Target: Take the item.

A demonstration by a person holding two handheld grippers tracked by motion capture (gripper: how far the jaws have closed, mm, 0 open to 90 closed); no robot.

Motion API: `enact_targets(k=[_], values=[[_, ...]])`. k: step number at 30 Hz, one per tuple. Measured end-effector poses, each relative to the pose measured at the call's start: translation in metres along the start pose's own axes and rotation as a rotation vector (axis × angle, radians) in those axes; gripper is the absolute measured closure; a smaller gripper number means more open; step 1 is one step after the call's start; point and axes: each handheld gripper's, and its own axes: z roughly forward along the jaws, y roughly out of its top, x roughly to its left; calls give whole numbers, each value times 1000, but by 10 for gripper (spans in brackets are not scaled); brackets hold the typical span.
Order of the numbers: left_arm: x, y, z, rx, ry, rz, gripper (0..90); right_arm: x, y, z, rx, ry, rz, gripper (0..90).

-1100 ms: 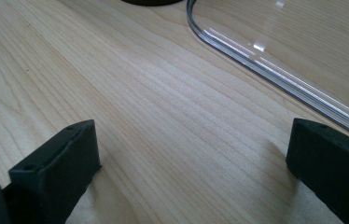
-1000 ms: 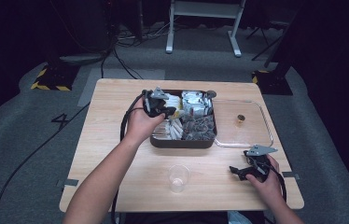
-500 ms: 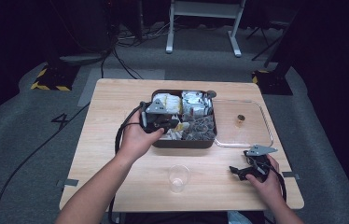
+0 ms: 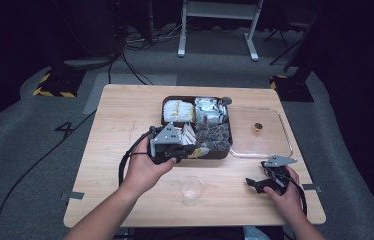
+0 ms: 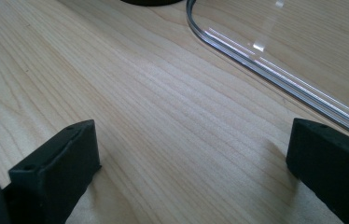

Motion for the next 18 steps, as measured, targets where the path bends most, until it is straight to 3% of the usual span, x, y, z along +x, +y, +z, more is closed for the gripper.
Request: enact_targets(k=[13, 18], values=[[-30, -17, -1, -29, -54, 3, 900, 0, 0, 0, 0, 0, 0, 25], [-36, -24, 3, -14, -63, 6, 900, 0, 0, 0, 0, 0, 0, 25]])
